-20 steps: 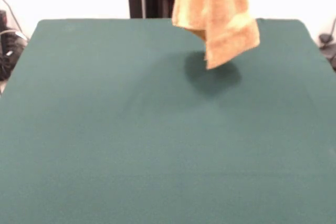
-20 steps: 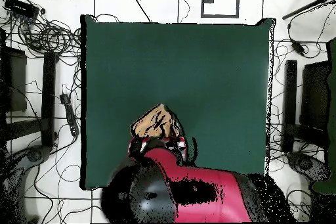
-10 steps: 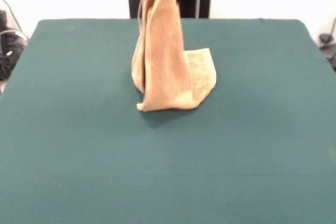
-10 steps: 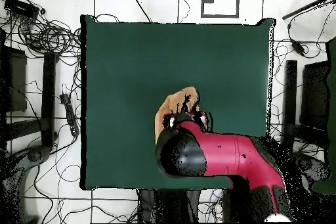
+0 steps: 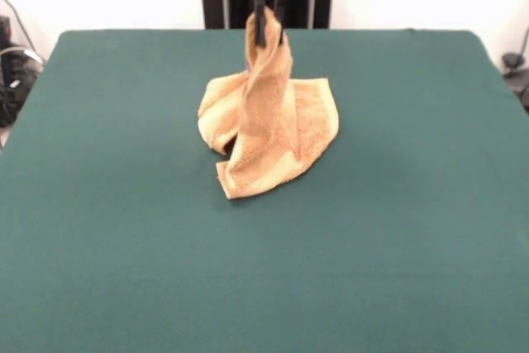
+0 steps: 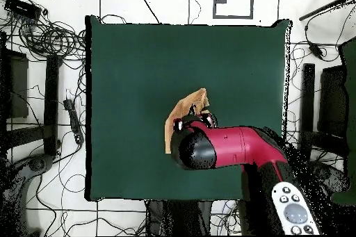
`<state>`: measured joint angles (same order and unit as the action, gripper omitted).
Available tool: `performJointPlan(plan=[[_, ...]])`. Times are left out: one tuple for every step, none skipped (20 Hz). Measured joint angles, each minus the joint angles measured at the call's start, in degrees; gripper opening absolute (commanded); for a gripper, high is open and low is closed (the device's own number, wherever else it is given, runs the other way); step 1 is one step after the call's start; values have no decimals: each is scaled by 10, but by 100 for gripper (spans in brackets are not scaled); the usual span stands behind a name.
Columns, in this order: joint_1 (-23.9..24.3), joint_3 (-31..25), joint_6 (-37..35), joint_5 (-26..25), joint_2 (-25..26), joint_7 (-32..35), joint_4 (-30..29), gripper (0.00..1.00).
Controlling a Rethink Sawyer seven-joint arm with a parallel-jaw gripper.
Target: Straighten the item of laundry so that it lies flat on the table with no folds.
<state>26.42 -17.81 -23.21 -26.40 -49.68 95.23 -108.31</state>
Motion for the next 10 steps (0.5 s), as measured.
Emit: performJointPlan(plan=[[3, -1, 0, -12, 16, 0, 7, 0], [4, -1, 0, -15, 20, 0, 8, 0], [4, -1, 0, -17, 24, 0, 10, 0], [5, -1, 0, -25, 32, 0, 12, 0], [4, -1, 1, -28, 36, 0, 12, 0], [4, -1, 1, -30, 37, 0, 12, 0], [2, -1, 3, -35, 42, 0, 13, 0], [2, -1, 4, -35, 43, 0, 13, 0], [-1, -1, 5, -36, 46, 0, 13, 0], [-4, -1, 7, -37, 48, 0, 13, 0]])
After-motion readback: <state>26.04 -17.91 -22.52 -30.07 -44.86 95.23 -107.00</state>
